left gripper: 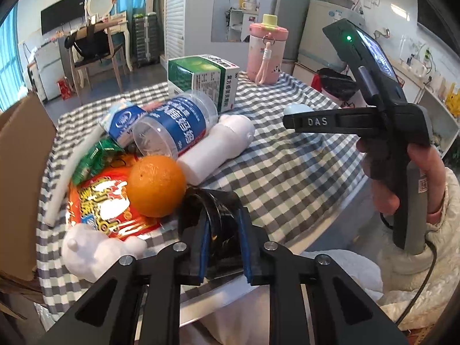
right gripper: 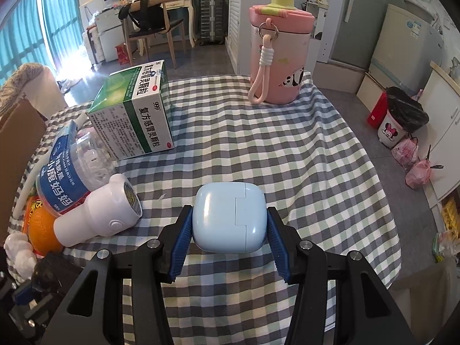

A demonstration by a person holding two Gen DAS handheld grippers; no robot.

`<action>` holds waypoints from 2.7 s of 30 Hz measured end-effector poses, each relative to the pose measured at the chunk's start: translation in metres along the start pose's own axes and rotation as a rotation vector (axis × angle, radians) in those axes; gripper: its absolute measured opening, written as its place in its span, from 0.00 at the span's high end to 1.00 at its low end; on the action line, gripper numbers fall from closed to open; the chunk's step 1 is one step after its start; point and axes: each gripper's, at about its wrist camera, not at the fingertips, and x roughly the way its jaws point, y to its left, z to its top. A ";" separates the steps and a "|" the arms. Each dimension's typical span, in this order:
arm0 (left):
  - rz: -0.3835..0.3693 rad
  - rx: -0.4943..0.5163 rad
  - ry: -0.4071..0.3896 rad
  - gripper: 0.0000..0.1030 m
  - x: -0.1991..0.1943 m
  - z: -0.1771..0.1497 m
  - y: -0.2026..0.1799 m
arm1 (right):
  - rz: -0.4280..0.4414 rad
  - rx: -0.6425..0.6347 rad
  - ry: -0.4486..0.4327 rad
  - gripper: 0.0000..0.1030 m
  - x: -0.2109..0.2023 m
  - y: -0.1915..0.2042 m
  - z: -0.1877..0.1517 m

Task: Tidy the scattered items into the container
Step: 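Grasp the black cup with the left tool while the right tool grasps the blue earbud case, then carry both items over the cardboard box and open both tools to drop them, then grasp the green medicine box with the right tool while the left tool grasps the toothpick jar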

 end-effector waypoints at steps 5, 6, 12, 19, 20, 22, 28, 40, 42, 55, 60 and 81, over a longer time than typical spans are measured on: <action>-0.018 0.026 -0.017 0.93 -0.008 0.000 -0.007 | -0.001 -0.002 -0.003 0.52 -0.006 0.005 0.000; -0.018 0.024 -0.021 0.93 -0.009 0.001 -0.006 | 0.000 -0.003 -0.006 0.52 -0.008 0.006 0.000; 0.003 0.004 -0.074 0.93 -0.029 0.012 0.001 | -0.001 -0.019 -0.028 0.52 -0.027 0.011 0.007; 0.075 -0.027 -0.216 0.93 -0.083 0.036 0.028 | 0.036 -0.092 -0.107 0.52 -0.077 0.048 0.028; 0.097 -0.038 -0.238 0.93 -0.093 0.041 0.036 | 0.048 -0.112 -0.124 0.52 -0.087 0.058 0.032; 0.137 -0.073 -0.270 0.93 -0.112 0.047 0.054 | 0.076 -0.150 -0.154 0.52 -0.104 0.078 0.038; 0.264 -0.163 -0.344 0.93 -0.162 0.048 0.112 | 0.202 -0.300 -0.247 0.52 -0.146 0.165 0.055; 0.493 -0.406 -0.253 0.93 -0.181 -0.003 0.245 | 0.444 -0.600 -0.153 0.52 -0.114 0.355 0.068; 0.502 -0.431 -0.235 0.92 -0.174 -0.009 0.258 | 0.466 -0.649 -0.136 0.52 -0.100 0.376 0.069; 0.622 -0.496 -0.104 0.53 -0.123 -0.023 0.291 | 0.445 -0.701 -0.007 0.51 -0.035 0.412 0.048; 0.656 -0.505 -0.120 0.29 -0.129 -0.022 0.289 | 0.442 -0.645 -0.057 0.46 -0.051 0.391 0.061; 0.383 -0.208 -0.227 0.00 -0.069 0.055 0.126 | 0.105 -0.154 -0.097 0.24 -0.033 0.089 0.088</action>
